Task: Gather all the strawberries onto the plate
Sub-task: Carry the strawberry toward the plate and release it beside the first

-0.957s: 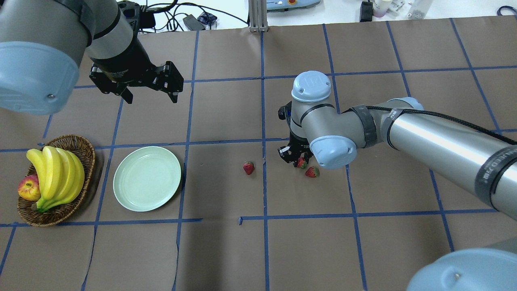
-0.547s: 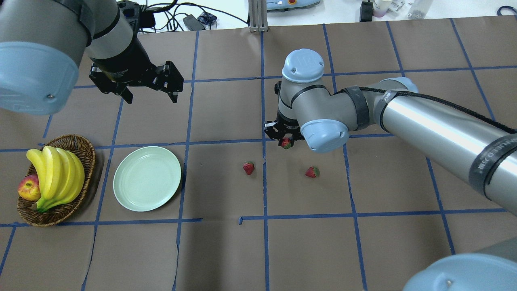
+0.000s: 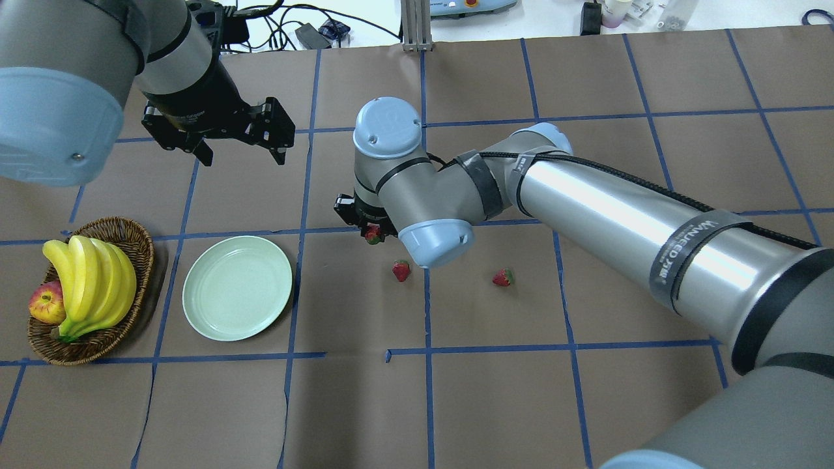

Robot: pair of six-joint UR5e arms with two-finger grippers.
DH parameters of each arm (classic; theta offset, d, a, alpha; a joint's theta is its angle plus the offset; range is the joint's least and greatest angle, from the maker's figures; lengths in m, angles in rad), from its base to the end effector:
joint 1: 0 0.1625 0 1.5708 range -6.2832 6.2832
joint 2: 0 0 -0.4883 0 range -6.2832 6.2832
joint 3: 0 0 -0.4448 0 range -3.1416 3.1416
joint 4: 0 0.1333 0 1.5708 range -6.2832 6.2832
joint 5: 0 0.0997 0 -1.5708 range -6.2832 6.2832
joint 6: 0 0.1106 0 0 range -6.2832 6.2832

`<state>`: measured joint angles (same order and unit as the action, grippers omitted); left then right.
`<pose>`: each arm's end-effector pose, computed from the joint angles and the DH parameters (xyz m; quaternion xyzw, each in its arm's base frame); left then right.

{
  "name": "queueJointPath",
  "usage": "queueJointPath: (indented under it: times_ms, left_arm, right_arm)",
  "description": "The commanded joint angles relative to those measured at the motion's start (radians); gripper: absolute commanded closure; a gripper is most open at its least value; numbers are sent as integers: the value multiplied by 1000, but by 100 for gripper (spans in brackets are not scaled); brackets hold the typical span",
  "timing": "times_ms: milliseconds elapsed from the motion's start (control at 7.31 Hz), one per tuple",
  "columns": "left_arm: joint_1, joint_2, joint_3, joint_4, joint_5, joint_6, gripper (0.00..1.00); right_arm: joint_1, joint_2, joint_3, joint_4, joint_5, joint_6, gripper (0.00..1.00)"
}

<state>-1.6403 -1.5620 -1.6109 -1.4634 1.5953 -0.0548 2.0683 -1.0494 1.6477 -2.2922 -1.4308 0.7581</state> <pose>-0.1683 -0.5377 0.5342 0.0069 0.9992 -0.0387 0.0099 0.4758 -0.5645 0.2389 0.1251 0.9878 -0.0087 0.0925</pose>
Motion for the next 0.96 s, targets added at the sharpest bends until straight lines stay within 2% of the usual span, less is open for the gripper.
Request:
queueJointPath:
  times_ms: [0,137,547,821]
  left_arm:
    - [-1,0,0,0,0,4,0]
    - [0,-1,0,0,0,0,0]
    - [0,0,0,0,0,1,0]
    - [0,-1,0,0,0,3,0]
  right_arm:
    - [27,37,1,0,-5,13,78]
    - [33,31,21,5,1,9,1]
    - [41,-10,47,19,-10,-92,0]
    - [-69,-96,47,127,-25,-152,0]
